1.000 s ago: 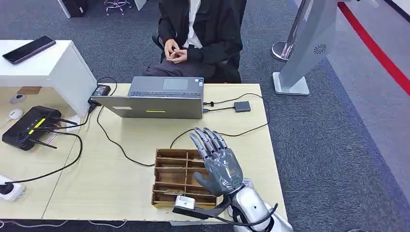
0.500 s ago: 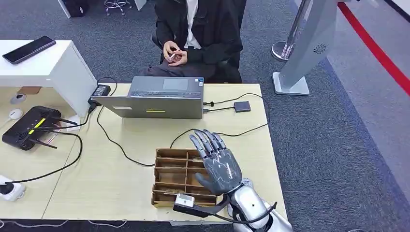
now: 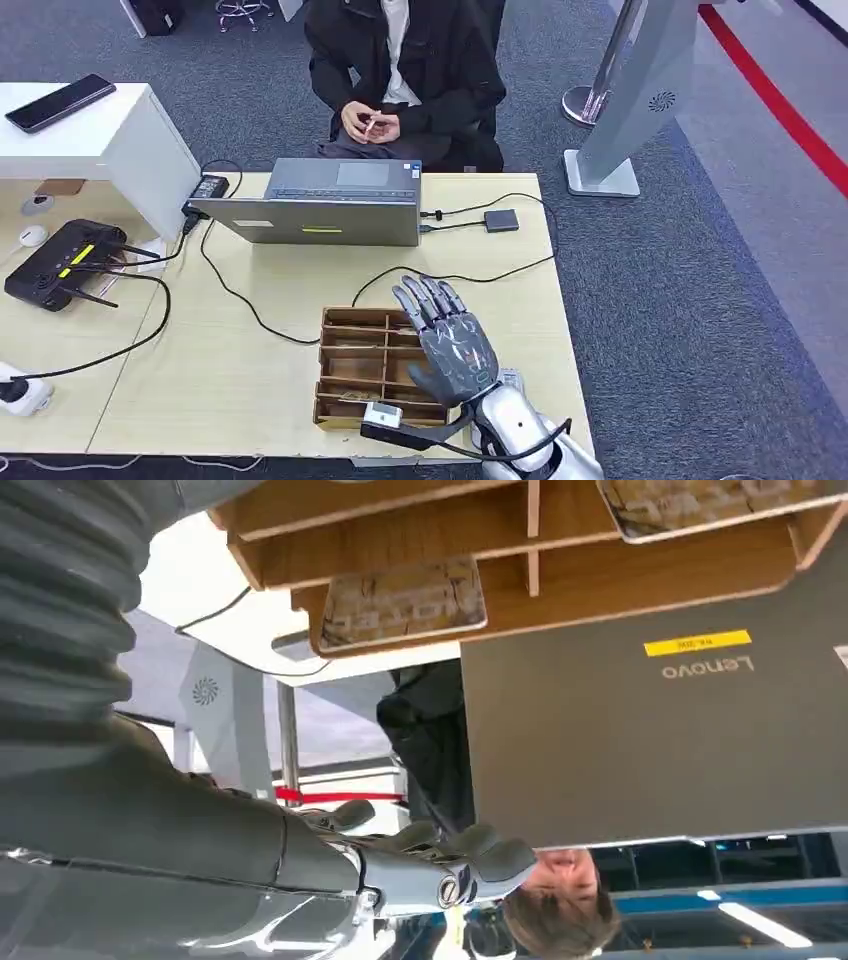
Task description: Pass the card to the sensor for recognition and then transmit it.
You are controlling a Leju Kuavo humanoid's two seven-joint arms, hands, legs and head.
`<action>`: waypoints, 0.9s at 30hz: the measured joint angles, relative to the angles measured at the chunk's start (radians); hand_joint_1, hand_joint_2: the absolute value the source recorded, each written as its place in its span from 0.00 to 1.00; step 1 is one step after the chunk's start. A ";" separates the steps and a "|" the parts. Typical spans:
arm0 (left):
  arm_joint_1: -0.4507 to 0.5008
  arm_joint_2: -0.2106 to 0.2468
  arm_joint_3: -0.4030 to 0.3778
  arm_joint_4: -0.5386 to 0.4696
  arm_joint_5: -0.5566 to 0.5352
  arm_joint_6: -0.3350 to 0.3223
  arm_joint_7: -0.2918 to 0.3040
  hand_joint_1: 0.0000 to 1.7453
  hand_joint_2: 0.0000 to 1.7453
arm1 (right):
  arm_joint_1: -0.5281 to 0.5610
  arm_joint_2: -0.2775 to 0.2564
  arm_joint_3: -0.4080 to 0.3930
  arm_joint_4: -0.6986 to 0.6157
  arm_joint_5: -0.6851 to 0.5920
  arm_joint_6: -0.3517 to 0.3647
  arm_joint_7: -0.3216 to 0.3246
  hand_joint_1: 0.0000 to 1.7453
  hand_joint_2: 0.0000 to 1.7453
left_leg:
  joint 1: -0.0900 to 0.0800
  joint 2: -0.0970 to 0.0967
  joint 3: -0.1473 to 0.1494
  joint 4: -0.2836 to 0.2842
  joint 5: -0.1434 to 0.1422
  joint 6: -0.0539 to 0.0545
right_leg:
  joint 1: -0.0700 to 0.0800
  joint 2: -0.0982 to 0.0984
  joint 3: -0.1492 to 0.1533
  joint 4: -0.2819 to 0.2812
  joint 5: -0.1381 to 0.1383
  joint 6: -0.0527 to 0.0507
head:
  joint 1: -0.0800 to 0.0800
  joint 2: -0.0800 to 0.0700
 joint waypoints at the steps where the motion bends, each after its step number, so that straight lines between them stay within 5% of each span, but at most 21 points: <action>1: -0.001 0.000 0.000 0.000 0.000 -0.002 0.003 0.00 0.00 | 0.000 0.000 0.000 0.002 -0.001 0.001 0.000 0.00 1.00 | 0.000 0.000 0.000 0.000 0.000 0.000 | 0.000 0.000 0.000 0.000 0.000 0.000 | 0.000 0.000; 13: -0.003 -0.003 0.000 0.000 -0.008 -0.004 0.011 0.00 0.00 | -0.001 0.001 0.004 0.012 -0.005 0.008 0.003 0.00 1.00 | 0.000 0.000 0.000 0.000 0.000 0.000 | 0.000 0.000 0.000 0.000 0.000 0.000 | 0.000 0.000; 27: -0.003 -0.005 0.000 0.000 -0.012 -0.002 0.010 0.00 0.00 | -0.002 0.001 0.005 0.016 -0.011 0.010 0.008 0.11 1.00 | 0.000 0.000 0.000 0.000 0.000 0.000 | 0.000 0.000 0.000 0.000 0.000 0.000 | 0.000 0.000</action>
